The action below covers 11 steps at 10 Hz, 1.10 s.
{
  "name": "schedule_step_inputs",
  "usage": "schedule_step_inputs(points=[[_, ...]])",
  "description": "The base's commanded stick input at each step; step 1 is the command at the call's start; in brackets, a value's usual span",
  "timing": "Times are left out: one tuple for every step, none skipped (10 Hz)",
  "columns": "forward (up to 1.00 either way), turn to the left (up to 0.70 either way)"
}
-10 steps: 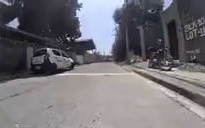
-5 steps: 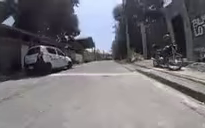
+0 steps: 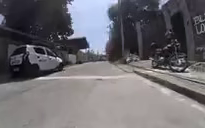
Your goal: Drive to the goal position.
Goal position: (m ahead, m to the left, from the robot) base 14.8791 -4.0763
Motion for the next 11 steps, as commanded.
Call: schedule_step_inputs(points=[[1.0,0.03],[1.0,0.03],[1.0,0.03],[1.0,0.03],[1.0,0.03],[1.0,0.03],[1.0,0.03],[0.49,0.01],[0.0,0.0],[0.0,0.0],[0.0,0.0]])
